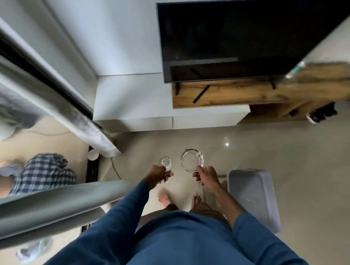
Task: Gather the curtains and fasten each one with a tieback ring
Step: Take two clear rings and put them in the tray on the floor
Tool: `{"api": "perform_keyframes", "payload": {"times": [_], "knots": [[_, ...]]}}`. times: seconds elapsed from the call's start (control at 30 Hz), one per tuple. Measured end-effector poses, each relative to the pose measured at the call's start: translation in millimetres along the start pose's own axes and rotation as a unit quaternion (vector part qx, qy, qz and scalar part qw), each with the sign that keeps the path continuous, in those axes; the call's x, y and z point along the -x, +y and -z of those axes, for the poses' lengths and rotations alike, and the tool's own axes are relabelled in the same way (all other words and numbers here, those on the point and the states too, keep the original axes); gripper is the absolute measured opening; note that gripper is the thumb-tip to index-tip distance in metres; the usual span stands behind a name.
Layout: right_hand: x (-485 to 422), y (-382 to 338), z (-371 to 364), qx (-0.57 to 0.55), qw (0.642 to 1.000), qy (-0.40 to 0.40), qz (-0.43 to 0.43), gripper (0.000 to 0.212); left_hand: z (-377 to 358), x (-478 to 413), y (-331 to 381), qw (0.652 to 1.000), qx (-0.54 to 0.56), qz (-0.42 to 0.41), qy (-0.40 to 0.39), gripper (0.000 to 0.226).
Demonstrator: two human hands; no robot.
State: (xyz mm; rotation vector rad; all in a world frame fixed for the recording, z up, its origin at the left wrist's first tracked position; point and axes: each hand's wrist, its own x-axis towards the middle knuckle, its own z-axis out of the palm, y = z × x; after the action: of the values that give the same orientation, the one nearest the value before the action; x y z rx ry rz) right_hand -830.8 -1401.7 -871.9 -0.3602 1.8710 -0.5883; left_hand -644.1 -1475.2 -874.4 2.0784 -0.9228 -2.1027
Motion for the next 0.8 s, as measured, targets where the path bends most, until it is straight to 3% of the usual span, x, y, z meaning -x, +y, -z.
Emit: {"api": "perform_keyframes", "payload": {"times": [0.23,0.4,0.8], "knots": [[-9,77,96,-0.136,0.983,0.108,-0.062,0.030,-113,-1,18,0.988,-0.140,-0.009,-0.063,0.018],[-24,137,148,-0.232,0.952,0.165,-0.109,0.031,-196,-19,4,0.968,-0.224,0.035,-0.110,0.025],[-128,251,189,-0.287,0.912,0.211,-0.206,0.026,-335,-104,-60,0.919,-0.357,0.041,-0.160,0.026]]}}
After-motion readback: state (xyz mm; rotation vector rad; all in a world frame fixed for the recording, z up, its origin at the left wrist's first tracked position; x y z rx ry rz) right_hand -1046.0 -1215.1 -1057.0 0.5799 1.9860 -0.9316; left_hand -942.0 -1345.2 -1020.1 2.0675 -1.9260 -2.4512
